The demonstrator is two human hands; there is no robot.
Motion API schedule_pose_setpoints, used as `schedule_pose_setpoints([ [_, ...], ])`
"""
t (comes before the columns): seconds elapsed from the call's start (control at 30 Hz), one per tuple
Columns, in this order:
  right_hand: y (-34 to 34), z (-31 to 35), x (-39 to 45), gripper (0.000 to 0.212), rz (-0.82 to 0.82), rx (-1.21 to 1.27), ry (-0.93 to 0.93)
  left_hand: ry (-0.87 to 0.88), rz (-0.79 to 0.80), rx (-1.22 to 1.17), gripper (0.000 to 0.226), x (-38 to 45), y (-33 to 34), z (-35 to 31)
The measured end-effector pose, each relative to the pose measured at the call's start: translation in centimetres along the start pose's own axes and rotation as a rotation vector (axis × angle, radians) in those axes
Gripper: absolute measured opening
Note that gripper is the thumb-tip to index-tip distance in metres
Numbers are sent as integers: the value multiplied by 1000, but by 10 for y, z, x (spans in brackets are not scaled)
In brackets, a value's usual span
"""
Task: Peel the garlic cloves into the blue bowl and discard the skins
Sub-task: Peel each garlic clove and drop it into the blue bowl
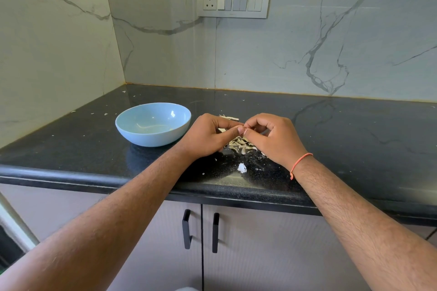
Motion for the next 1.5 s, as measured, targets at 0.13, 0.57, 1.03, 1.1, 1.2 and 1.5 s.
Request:
schedule_pose_setpoints([
  [0.13, 0, -1, 0, 11, 14, 7, 12, -12, -9, -11, 21, 1, 1, 3],
  [0.57, 0, -7, 0, 13, 23, -73, 21, -164, -166, -240, 21, 5, -9, 17],
  [1.03, -1, -14, 2, 17, 15, -147, 30, -154, -176, -190, 23, 5, -7, 16],
  [1.1, -1, -15, 2, 10, 23, -147, 25, -140, -159, -167, 25, 5, -6, 14],
  [1.2, -1, -17, 0, 13, 24, -120, 25, -128, -138, -138, 26, 4, -5, 10],
  [1.5, -1, -19, 0, 17, 14, -169, 24, -125, -136, -133, 22, 2, -7, 8],
])
Point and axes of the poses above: each hand's wrist, its own x-axis towards the middle knuckle, its own y-axis out of the palm, z = x × y, the point moved 5 cm from there along x, towards the middle knuckle, and after that the axes turned 7 degrees about -z, right-handed, at the moved point
